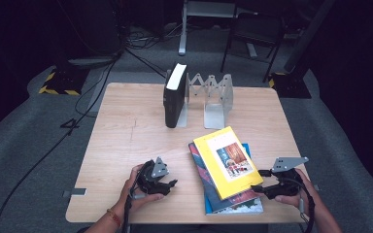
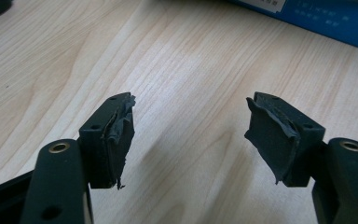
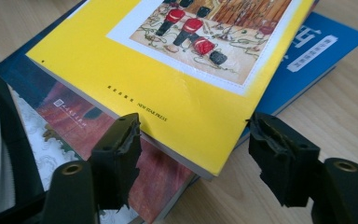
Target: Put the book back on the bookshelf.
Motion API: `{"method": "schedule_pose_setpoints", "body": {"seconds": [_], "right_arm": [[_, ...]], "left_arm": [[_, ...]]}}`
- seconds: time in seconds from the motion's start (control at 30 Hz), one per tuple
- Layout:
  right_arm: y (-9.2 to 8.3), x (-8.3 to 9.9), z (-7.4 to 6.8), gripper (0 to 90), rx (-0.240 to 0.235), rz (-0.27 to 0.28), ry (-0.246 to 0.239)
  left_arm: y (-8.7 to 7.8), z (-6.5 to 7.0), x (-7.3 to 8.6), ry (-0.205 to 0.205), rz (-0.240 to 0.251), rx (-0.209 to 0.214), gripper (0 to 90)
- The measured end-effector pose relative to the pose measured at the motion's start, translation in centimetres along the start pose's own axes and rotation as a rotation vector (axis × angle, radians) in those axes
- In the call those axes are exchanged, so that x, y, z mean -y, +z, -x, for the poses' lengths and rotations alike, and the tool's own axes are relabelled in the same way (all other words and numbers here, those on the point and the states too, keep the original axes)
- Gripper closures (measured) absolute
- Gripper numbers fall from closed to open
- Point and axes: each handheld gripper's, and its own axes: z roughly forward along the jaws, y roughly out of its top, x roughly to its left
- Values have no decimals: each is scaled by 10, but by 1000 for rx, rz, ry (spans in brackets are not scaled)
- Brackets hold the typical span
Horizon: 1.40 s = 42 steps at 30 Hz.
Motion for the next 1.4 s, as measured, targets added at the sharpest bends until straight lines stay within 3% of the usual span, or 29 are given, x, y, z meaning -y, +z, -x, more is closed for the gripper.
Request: {"method": "schedule_pose_setpoints", "body": {"seconds": [0.07, 0.17, 0.27, 0.4, 0.43, 0.53, 0.67, 0.9, 1.1, 1.27, 1.4], "right_arm": [[2, -4, 6, 302, -36, 4, 11], [3, -8, 7, 287, -41, 11, 22], [6, -16, 10, 300, -40, 20, 67], [11, -20, 14, 316, -39, 26, 71], [11, -23, 14, 340, -35, 37, 53], [13, -29, 11, 420, -53, 46, 22], [22, -37, 4, 438, -80, 26, -10], [34, -44, 8, 378, -55, 19, 33], [41, -44, 15, 312, -73, 32, 53], [39, -46, 11, 371, -40, 39, 11], [36, -48, 8, 447, -13, 58, -32]], "left_arm": [[2, 3, -4, 9, 36, 5, 319], [2, 6, -11, 15, 71, 3, 329], [4, 8, -21, 16, 100, 13, 326], [6, 8, -30, 14, 124, 8, 319], [7, 8, -32, 15, 129, 8, 319], [13, 5, -39, 20, 130, -1, 315], [19, -4, -41, 4, 122, -19, 316], [30, -17, -46, -27, 101, -36, 327], [44, -22, -57, -19, 88, -41, 323], [45, -24, -59, -5, 85, -48, 320], [44, -27, -59, -29, 81, -65, 336]]}}
